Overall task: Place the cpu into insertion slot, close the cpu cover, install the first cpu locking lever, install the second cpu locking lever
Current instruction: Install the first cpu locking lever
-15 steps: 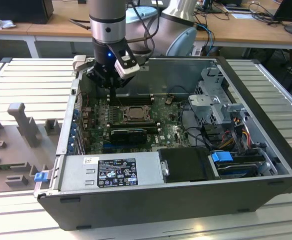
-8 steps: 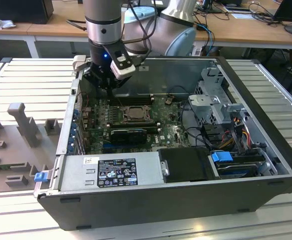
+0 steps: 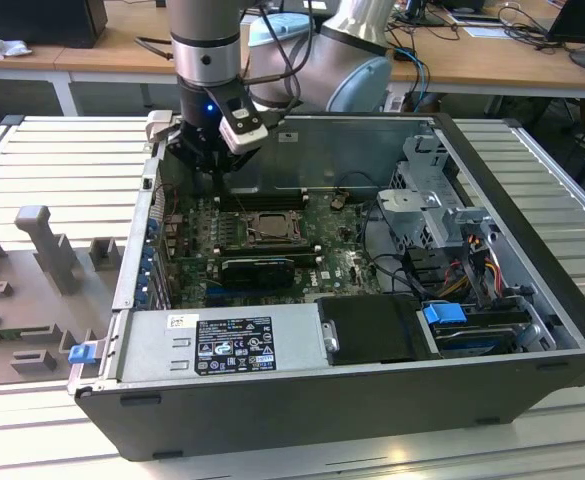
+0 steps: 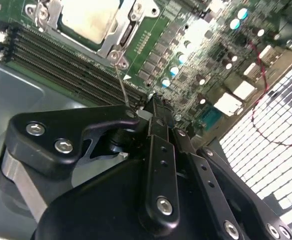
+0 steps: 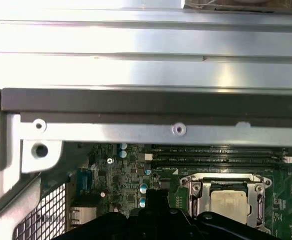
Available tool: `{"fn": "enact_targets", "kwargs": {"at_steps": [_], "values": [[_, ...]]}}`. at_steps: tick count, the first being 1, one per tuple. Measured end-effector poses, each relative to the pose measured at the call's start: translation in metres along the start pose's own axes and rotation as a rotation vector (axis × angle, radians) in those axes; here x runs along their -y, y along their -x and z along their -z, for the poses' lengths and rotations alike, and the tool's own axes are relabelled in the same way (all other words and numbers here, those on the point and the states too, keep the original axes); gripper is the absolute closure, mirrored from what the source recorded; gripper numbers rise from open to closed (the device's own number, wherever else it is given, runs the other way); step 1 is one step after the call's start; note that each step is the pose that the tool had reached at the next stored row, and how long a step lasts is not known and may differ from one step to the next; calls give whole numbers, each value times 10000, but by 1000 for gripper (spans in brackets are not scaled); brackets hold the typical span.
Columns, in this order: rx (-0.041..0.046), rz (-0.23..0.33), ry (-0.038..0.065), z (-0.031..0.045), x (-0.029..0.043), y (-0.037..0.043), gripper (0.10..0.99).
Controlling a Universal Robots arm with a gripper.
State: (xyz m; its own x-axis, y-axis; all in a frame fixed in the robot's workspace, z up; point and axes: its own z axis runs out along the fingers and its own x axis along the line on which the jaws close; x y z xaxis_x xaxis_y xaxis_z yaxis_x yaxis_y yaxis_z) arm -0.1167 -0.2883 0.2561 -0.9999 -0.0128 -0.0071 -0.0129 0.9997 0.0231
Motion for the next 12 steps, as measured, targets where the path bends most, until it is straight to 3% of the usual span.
{"fn": "enact_targets", "kwargs": {"at_steps": [4, 8, 11, 12], "values": [[-2, 3, -1, -6, -42, 17, 980], [-1, -1, -4, -7, -53, 112, 980], [-1, -1, -6, -8, -56, 227, 980], [-2, 2, -12, -9, -59, 311, 980]]}}
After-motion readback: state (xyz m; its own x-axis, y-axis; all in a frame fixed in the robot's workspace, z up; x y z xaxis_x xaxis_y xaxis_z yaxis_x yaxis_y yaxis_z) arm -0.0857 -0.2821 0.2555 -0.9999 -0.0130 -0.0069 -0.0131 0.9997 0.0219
